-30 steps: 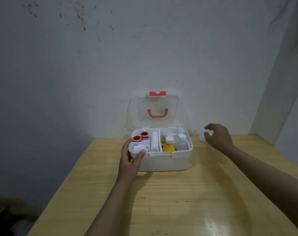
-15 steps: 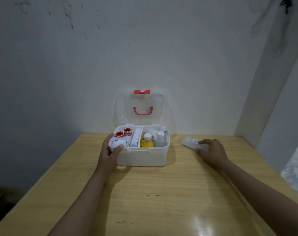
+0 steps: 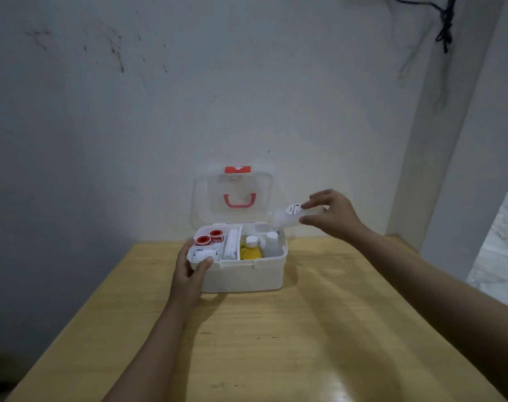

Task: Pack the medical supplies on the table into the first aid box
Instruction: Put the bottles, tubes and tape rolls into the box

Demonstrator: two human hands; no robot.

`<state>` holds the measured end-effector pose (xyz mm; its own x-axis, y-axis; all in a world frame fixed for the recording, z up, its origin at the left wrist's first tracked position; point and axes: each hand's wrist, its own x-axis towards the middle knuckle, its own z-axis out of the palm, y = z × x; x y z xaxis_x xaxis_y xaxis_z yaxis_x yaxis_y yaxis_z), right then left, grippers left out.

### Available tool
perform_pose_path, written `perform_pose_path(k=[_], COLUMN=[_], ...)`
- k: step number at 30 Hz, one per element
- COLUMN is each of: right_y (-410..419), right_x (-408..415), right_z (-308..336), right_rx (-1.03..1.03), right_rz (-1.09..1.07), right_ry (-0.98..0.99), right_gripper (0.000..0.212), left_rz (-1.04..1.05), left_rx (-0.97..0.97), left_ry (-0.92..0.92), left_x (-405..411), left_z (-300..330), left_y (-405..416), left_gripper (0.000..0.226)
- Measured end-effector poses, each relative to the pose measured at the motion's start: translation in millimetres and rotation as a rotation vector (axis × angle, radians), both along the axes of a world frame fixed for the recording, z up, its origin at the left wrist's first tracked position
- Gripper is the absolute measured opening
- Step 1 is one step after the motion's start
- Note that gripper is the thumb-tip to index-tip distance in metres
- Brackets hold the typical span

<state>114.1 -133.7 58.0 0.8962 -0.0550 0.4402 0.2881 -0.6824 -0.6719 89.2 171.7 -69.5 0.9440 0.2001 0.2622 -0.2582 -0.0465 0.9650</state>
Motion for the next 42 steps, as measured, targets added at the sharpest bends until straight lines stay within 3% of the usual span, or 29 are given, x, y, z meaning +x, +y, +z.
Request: perform_pose_path(k=[9, 14, 22, 34, 42], right_y=[73, 88, 97, 108, 105], right_x=[32, 48, 43, 43, 46], right_z=[31, 26, 8, 6, 9], right_rx=[-0.279, -0.322, -0.354, -0.492, -0.462], right_rz=[0.134, 0.161, 0.139, 0.072, 0.053], right_ry=[0.342, 0.472, 0.469, 0.504, 0.497], right_gripper=[0.026, 0.026, 0.039, 0.045, 0.042], left_rz=[0.018, 0.012, 0.027, 0.021, 0.023], left_rx=[-0.034, -0.052, -0.056, -0.059, -0.049], left_ry=[0.002, 0.008, 0.005, 0.015, 0.024], left_x=[3, 1, 1, -2, -2], left_z=[-4, -3, -2, 1, 2], left_y=[0, -1, -2, -3, -4], left_gripper=[0.061, 0.065, 0.061, 0.062, 0.068])
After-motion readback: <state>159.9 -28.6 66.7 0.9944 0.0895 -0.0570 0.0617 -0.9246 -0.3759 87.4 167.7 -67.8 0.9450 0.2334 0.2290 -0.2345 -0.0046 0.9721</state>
